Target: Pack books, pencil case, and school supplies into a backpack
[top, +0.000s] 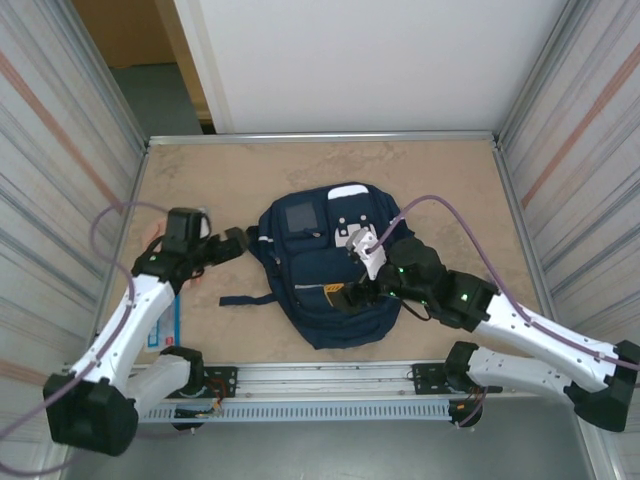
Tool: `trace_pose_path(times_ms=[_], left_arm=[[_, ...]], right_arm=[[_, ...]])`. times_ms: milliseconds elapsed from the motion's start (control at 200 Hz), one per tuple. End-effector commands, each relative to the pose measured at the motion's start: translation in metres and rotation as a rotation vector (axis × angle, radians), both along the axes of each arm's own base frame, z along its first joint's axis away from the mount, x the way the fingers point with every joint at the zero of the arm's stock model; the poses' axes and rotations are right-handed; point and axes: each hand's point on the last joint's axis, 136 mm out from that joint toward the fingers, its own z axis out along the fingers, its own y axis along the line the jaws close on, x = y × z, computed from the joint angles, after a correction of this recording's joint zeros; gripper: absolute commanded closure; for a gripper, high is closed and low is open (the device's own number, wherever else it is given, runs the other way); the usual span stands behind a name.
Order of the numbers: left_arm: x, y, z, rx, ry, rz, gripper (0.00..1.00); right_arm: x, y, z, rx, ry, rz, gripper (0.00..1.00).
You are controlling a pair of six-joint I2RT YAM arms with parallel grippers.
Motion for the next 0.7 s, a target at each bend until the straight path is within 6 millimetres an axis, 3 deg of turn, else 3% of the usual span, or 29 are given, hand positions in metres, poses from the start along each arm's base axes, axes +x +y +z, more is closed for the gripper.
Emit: trace_pose_path(times_ms=[0,120,215,321,521,696], left_arm=[[-0.032,0.046,-0.041,-0.068,0.154,0.255,0.01],[-0.033,0.062,-0.057,-0.113,0.183,0.349,0.01],[-0.034,0.075,-0.066,-0.046,0.238,0.396,0.01],[-0.011,0.074,-0.076,-0.071,0.231,0.395,0.01],[0.024,0.1,-0.076,0.098,0.257,0.397,0.01],[0.038,0.112,-0.1,0.216,0.414,0.337,0.06]], right_arm=[[-0.004,0.013,-0.003,0.048,0.107,0.014,0.01],[-0.003,0.019,-0.009,0.006,0.137,0.015,0.01],[0.002,0.022,-0.037,-0.089,0.176,-0.016,0.01],[0.004,0.025,-0.056,-0.123,0.191,-0.046,0.01],[0.002,0.034,-0.058,-0.129,0.225,-0.046,0.0],[0.0,0.035,-0.06,-0.145,0.228,-0.041,0.0]])
